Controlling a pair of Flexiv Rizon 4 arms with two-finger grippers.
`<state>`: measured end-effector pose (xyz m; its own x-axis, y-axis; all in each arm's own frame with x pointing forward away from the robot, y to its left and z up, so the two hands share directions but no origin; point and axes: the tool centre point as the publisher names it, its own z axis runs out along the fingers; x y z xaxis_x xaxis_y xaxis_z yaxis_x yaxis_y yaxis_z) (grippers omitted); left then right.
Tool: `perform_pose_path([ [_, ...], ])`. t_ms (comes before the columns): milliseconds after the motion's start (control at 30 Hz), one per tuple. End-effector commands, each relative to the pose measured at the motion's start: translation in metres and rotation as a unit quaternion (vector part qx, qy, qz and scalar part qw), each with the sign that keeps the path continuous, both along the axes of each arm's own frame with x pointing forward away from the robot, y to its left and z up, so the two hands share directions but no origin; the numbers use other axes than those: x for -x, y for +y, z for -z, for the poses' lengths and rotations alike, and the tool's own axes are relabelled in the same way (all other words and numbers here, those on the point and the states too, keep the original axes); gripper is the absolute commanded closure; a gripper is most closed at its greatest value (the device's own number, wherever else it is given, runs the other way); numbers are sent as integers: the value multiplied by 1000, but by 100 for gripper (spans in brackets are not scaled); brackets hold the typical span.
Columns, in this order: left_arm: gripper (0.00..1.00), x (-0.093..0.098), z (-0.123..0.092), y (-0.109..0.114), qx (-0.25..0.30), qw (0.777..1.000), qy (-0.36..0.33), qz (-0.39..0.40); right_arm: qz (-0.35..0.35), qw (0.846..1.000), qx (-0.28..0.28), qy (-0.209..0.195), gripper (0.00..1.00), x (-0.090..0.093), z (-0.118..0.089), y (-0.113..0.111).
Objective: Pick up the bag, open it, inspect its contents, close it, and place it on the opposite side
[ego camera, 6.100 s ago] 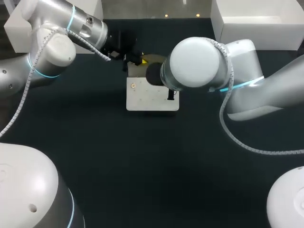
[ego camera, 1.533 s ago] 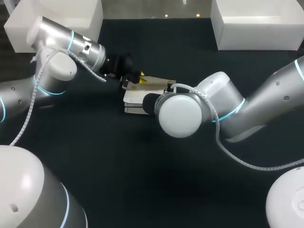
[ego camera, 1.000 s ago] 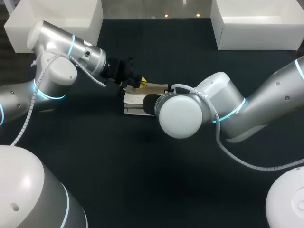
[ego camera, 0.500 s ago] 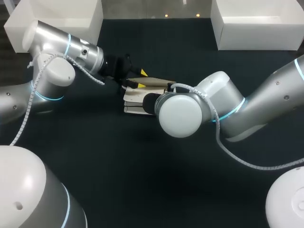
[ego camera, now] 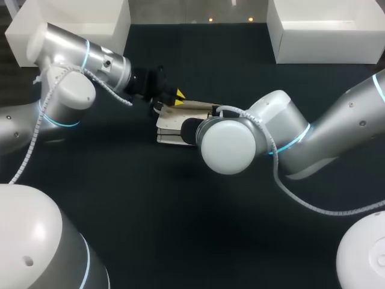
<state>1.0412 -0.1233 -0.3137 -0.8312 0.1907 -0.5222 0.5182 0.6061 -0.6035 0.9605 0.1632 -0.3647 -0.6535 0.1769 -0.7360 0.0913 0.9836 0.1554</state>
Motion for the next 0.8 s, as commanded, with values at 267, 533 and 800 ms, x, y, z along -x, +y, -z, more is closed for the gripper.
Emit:
perform_pose_path([
  [267, 100, 10, 9, 1, 8, 1000, -15, 9, 0, 1000, -1, -2, 100, 0, 1, 0],
  [533, 100, 22, 14, 2, 7, 1000, -18, 13, 0, 1000, -1, -2, 100, 0, 1, 0],
  [800, 100, 22, 14, 2, 7, 1000, -18, 13, 0, 1000, -1, -2, 100, 0, 1, 0],
])
